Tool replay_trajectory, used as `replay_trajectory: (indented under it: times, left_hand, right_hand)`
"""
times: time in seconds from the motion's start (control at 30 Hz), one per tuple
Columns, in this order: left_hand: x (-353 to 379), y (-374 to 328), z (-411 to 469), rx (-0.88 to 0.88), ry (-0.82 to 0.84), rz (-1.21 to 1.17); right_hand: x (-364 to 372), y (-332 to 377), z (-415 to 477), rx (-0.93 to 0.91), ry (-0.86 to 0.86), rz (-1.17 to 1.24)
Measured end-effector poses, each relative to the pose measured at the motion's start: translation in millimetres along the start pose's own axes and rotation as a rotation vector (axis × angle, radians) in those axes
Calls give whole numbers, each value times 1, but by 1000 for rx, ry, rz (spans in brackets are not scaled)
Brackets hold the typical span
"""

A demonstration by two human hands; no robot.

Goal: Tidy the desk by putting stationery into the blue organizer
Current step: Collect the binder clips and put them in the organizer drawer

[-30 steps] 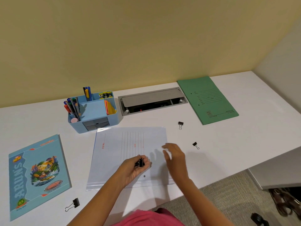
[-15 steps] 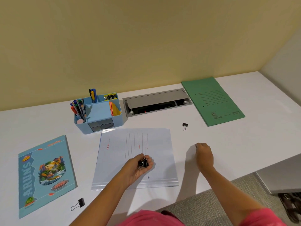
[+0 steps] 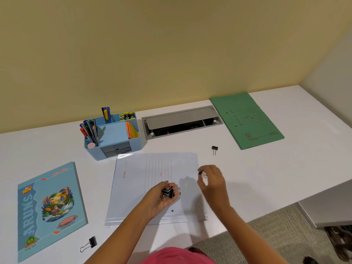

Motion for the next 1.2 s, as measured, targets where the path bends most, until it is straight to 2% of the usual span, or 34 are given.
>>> replay_trajectory:
  times: [0.13, 0.37, 0.47, 0.53, 0.6, 0.7, 0.8, 0.93, 1.07, 1.13, 1.2]
  left_hand:
    - [5, 3, -2, -19, -13, -25]
    - [3, 3, 1, -12, -13, 86]
    - [3, 3, 3, -28, 5, 46]
    - [4, 3, 4, -57, 29, -28]
    - [5, 2, 5, -71, 45, -50]
    - [4, -1, 5, -53, 66, -7]
    - [-1, -2, 8, -21, 24, 37]
    - [-4, -6, 10, 4, -13, 50]
    - [-3, -13, 11, 20, -24, 24]
    - [-4, -16, 14, 31, -33, 3]
    - [-6, -19, 17, 40, -48, -33]
  right_hand:
    - [8, 49, -19, -161, 103, 63]
    - [24, 76, -37, -297, 271, 91]
    - [22, 74, -33, -250, 286, 125]
    - [17, 67, -25, -251, 177, 86]
    - [12, 50, -10, -173, 69, 97]
    - [15, 15, 18, -23, 26, 124]
    - [30, -21, 49, 81, 105, 7]
    - [58, -63, 78, 212, 293, -179]
    - [66, -93, 98, 363, 368, -227]
    - [70, -102, 105, 370, 404, -270]
    - [73, -105, 109, 303, 444, -300]
Point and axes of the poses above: each hand's wrist, its own z-axis towards the middle knuckle, its own x-axis out of the palm, y = z × x, the point moved 5 cm from there along z, towards the middle knuckle, and after that the axes turned 10 degrees about -z, right-handed, at the moved point
